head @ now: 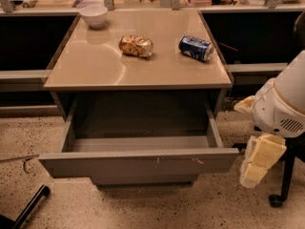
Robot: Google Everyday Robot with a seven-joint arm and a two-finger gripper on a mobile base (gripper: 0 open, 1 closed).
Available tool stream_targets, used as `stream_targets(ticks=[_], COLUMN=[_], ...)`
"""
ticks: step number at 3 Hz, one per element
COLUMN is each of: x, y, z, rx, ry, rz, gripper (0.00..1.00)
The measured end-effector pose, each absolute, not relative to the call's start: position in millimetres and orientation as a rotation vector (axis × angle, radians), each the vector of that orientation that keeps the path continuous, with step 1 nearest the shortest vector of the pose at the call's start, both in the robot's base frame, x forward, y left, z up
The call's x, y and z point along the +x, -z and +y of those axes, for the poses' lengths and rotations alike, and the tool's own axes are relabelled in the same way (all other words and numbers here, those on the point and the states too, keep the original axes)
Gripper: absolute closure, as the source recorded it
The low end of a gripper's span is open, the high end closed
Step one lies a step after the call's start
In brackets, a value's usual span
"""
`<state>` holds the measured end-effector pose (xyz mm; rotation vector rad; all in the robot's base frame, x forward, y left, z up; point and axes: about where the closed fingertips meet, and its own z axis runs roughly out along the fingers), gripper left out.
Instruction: Close top drawer
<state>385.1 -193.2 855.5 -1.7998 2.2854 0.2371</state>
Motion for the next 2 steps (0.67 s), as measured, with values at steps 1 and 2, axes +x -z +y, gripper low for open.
stream_targets(ticks=[1,2], x=[374.5,361.2], y=[-826.4,-789.1], z=[-183.2,-173.7], rx=[-1.841,-1.894], ry=[-0.325,-0.409], rz=[2.268,2.230], gripper=[0.00,0.00])
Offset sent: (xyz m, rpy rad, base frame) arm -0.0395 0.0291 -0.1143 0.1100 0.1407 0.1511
